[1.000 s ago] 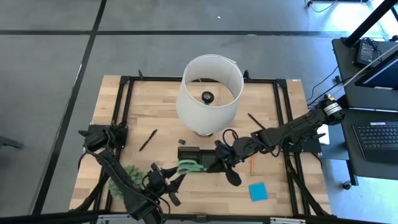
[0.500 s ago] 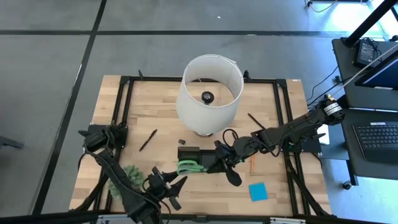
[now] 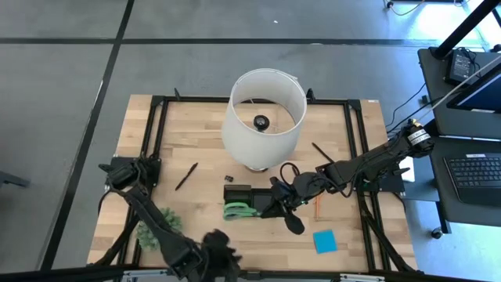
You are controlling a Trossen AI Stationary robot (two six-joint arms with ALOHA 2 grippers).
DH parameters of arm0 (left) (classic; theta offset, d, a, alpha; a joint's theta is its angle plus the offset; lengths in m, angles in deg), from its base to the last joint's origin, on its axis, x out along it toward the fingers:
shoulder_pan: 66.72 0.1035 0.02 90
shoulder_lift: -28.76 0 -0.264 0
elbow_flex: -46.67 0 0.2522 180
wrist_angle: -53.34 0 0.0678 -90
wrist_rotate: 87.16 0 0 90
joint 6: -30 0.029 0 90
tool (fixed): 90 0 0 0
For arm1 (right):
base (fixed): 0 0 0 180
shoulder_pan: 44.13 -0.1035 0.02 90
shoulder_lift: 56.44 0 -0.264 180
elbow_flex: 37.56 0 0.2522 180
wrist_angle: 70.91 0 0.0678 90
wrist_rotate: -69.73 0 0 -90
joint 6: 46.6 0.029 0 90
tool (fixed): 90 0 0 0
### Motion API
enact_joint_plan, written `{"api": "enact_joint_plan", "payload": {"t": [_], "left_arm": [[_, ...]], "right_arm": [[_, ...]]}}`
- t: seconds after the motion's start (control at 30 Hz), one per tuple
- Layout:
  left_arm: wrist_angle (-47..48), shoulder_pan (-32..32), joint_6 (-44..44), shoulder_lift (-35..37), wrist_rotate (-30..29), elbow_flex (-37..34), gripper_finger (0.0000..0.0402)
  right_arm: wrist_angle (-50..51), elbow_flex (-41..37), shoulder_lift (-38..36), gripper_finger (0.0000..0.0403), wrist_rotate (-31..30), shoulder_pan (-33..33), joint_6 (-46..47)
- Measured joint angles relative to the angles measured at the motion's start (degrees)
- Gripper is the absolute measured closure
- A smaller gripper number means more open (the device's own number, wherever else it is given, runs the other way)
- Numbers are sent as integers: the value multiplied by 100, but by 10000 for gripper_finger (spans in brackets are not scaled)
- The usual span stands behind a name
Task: Pick and place office supplies into organizer
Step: Put the green scissors into the black desk organizer
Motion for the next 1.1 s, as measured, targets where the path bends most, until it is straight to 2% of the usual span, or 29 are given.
{"api": "enact_joint_plan", "payload": {"t": [0.13,0.27,0.5,0.6,0.7,0.83,1.0,1.1], "left_arm": [[-2078,175,2276,0,-52,0,250],[-3326,241,3942,4,-914,0,267],[-3709,-376,5485,383,-3520,0,296],[-3402,-717,5854,659,-4272,0,301],[-2505,-983,5536,1076,-4488,0,302],[-434,-1141,4041,1637,-4570,0,302],[2704,-1023,1174,2073,-3862,0,302],[3930,-888,-59,2067,-3342,-2,302]], "right_arm": [[4,0,0,391,0,0,-23],[10,0,1,390,0,0,-31],[47,0,2,389,2,0,-28],[60,0,2,389,2,0,-24],[57,0,2,389,0,0,-18],[44,0,4,388,0,36,-3],[-136,0,4,388,-22,44,123],[-228,0,4,388,-55,44,121]]}}
